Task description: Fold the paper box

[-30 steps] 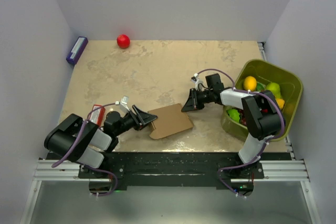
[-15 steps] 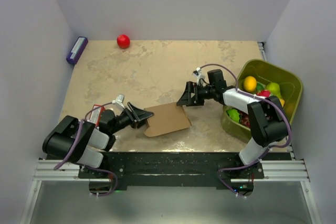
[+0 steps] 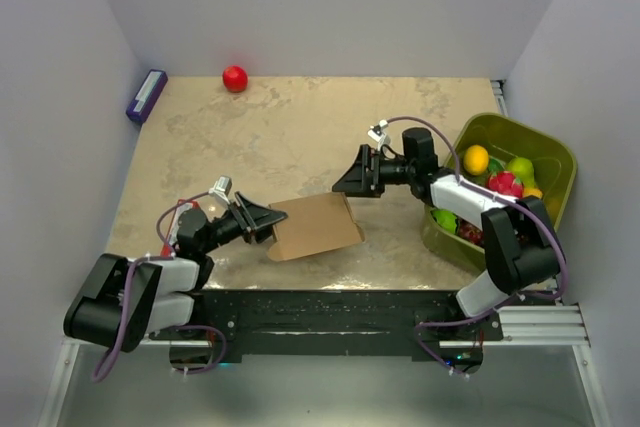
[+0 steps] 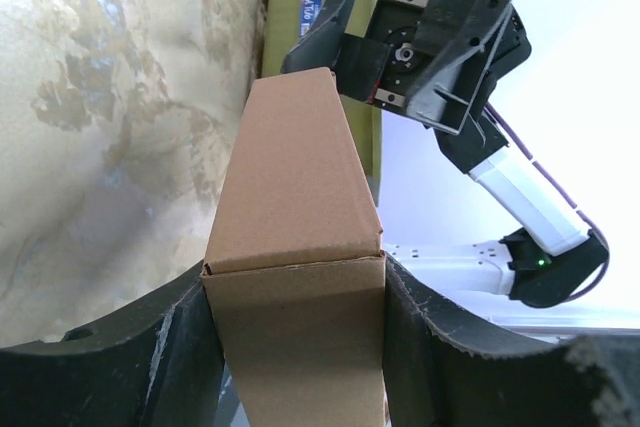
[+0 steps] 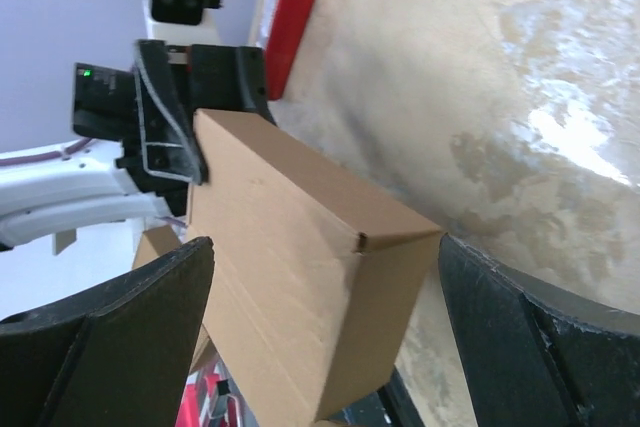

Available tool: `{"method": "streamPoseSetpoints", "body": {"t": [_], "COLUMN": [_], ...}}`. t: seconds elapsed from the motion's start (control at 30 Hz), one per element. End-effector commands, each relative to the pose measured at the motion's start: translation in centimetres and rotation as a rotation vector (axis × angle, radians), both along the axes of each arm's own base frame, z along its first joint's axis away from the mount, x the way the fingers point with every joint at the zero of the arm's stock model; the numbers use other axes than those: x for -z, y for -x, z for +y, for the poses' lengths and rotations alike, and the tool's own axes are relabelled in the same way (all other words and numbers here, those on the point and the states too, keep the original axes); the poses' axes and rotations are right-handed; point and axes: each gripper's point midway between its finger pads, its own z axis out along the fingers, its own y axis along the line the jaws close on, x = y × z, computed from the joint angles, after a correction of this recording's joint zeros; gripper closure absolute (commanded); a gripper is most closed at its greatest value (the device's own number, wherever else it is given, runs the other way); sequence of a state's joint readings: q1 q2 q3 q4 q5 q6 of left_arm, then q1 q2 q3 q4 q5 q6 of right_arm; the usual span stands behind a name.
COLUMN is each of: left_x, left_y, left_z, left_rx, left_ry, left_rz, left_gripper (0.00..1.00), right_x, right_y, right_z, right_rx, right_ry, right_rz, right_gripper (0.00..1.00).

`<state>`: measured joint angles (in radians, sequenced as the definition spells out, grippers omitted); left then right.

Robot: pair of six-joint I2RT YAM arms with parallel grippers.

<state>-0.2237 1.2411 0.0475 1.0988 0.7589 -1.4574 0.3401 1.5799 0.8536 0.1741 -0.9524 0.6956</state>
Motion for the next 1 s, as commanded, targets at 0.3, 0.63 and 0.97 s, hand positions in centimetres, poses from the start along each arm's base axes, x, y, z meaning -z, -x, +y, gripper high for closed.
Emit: {"method": "streamPoseSetpoints", "body": {"t": [0.3,0.63,0.97], "left_x": [-3.5,-3.4,-3.4], "left_y": [1.5,1.9,2.1], "left_z": [0.1,0.2,0.2], "left_rx": [0.035,0.028,0.038], "left_ry": [0.129,0.14,0.168], "left_rz": [-0.074,-0.09,-0.106], "left_gripper": [0.83,0.83,0.79], "right_x": [-1.1,-0.9,-1.0], "right_y": [2.7,4.6,6.5], "right_z": [2.2,1.9,1.5], "right_rx": [-0.082,-0.093,-0.062], "right_ry": [-0.033,-0.054,-0.109], "right_rz": [0.061,0.156,0.272], "right_gripper": [0.03,0.06,0.46]}}
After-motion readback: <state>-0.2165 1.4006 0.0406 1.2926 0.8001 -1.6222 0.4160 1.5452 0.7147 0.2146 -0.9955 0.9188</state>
